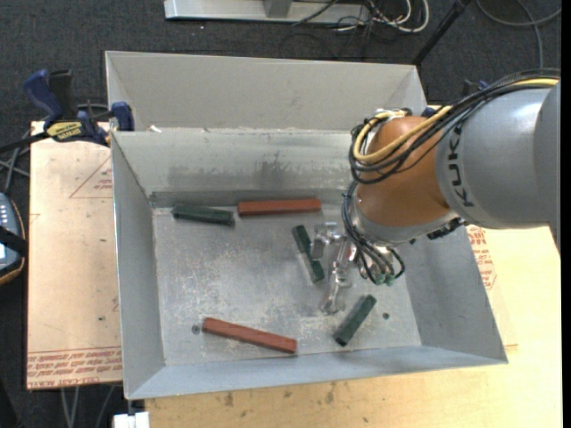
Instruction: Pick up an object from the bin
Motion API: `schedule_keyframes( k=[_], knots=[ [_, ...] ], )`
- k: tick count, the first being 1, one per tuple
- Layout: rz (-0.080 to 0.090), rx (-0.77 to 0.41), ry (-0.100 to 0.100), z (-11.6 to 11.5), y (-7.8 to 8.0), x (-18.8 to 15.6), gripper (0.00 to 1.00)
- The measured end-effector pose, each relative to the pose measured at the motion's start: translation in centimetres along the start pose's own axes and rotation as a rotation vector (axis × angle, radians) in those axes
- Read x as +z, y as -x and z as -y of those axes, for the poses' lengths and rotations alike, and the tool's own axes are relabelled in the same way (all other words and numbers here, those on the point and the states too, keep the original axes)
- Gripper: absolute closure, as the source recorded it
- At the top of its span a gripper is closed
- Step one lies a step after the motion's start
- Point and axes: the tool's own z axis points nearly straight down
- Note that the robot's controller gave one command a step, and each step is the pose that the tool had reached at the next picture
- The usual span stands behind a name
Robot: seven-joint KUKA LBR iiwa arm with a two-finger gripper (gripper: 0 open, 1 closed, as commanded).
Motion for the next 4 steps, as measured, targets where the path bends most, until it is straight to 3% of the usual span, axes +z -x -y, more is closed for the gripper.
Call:
schedule_keyframes(
  k=[1, 2, 3, 4],
  knots=[
    [0.011, -0.122, -0.001, 0.9, -1.3, -2.4, 1.0],
    [0.011, -0.122, -0.001, 0.9, -1.3, -2.4, 0.0],
    [0.011, -0.122, -0.001, 1.0, -1.3, -2.4, 0.0],
    [0.01, -0.146, -0.001, -1.7, -1.2, 2.6, 1.0]
  ],
)
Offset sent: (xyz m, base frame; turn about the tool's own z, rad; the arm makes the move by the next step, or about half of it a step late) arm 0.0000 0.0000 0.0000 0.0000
